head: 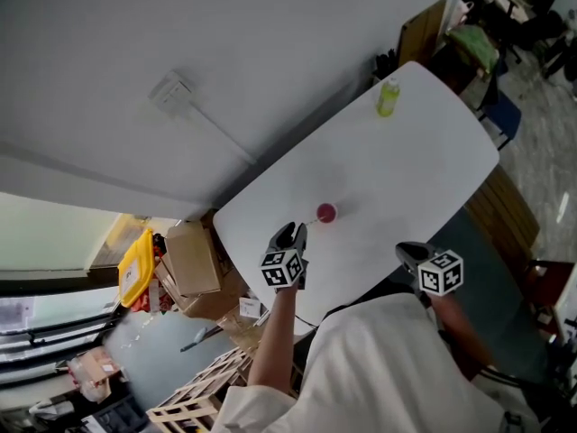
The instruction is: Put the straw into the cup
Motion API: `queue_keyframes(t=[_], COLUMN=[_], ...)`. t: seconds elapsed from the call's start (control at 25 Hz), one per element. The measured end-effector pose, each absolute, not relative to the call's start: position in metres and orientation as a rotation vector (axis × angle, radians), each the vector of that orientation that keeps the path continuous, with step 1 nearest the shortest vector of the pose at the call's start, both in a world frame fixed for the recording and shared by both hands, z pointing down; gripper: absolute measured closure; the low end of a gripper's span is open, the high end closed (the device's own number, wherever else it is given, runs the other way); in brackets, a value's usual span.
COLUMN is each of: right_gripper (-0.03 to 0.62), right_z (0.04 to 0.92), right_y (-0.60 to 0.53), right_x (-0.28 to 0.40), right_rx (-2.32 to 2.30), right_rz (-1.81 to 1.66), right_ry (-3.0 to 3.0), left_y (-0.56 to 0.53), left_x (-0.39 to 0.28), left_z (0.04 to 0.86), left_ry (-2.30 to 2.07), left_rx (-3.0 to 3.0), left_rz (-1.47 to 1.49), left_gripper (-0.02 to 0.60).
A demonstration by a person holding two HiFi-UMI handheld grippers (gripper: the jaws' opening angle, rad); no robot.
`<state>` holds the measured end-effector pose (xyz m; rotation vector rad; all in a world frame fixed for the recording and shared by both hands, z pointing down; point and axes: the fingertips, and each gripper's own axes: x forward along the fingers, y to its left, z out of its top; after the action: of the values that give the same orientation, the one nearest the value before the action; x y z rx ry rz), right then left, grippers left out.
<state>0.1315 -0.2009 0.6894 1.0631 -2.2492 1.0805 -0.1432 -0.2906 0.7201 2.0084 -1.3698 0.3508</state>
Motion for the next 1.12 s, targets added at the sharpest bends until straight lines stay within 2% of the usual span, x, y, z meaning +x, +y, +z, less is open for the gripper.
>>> queue_keyframes(t=[0.4,0.88,1.12], right_gripper=[0.55,0.55,0.551], right_z=[0.668,0.654,0.654], right_y=[-0.18,-0.133,-0.109], right_x=[0.118,0.12,0.131], right_rx=[1.114,1.228,1.268], right_rz=[1.003,0.968,0.978], right_ry=[-2.293,-2.312,-2.313], left_y=[-0.257,-0.207,-0.18], left_x=[-0.163,-0.178,-0.176], left_z=[0.682,0.669,0.663], left_ry=[-1.427,-1.421,-1.433], left_rx=[2.086,2.123,2.107], left_rz=[0.302,0.267,0.22], left_gripper=[0.532,0.578,0.58])
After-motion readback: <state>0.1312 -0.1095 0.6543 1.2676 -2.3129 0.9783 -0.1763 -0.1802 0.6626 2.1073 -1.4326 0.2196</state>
